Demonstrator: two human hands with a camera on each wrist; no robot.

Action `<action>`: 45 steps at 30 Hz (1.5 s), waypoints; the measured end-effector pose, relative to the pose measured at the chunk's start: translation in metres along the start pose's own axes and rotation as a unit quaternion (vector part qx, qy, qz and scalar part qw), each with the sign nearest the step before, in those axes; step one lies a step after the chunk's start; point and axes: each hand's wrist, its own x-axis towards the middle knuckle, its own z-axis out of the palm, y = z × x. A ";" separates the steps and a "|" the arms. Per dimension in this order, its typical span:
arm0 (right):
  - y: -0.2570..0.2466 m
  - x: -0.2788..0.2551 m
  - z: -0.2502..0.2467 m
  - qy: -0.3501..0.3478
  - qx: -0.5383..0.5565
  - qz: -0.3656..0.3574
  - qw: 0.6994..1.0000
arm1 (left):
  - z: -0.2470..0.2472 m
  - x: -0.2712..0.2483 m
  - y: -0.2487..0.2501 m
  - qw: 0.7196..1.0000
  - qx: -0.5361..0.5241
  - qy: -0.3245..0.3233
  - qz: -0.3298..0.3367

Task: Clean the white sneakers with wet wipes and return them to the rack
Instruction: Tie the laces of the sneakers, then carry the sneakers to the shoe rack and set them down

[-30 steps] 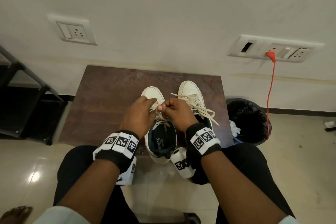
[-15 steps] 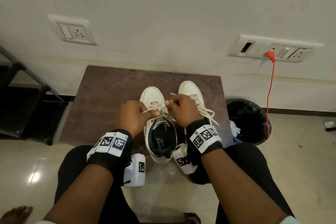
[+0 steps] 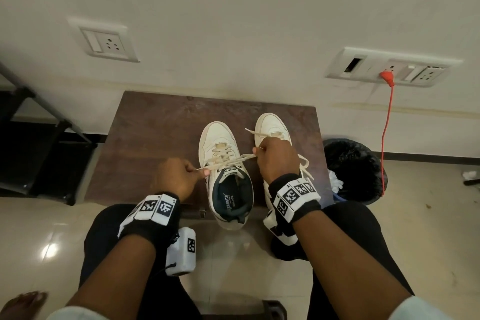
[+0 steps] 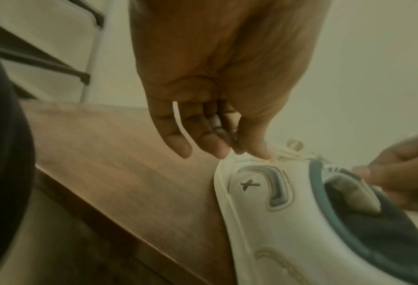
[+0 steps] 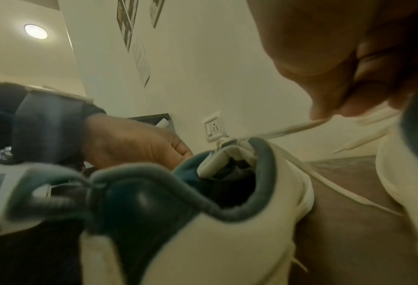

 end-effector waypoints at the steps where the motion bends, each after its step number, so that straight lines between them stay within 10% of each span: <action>1: 0.002 -0.004 -0.002 0.008 0.014 -0.007 1.000 | -0.001 -0.004 0.000 0.999 0.042 0.015 0.005; 6: 0.023 -0.039 -0.018 0.083 0.038 -0.036 0.995 | -0.005 -0.040 0.016 0.991 0.089 0.049 0.087; 10: 0.038 -0.071 -0.024 -0.003 -0.040 -0.001 0.999 | 0.021 -0.073 0.042 0.970 0.144 -0.027 0.196; 15: 0.040 -0.090 -0.012 -0.170 -0.059 0.007 0.984 | 0.064 -0.090 0.043 0.931 0.308 -0.098 0.172; 25: 0.033 -0.071 -0.001 -0.194 -0.124 0.030 0.973 | 0.062 -0.079 0.044 0.926 0.289 -0.155 0.186; 45: -0.287 -0.165 -0.098 -0.300 -0.067 0.072 0.949 | -0.260 -0.119 -0.021 0.889 0.334 -0.251 0.189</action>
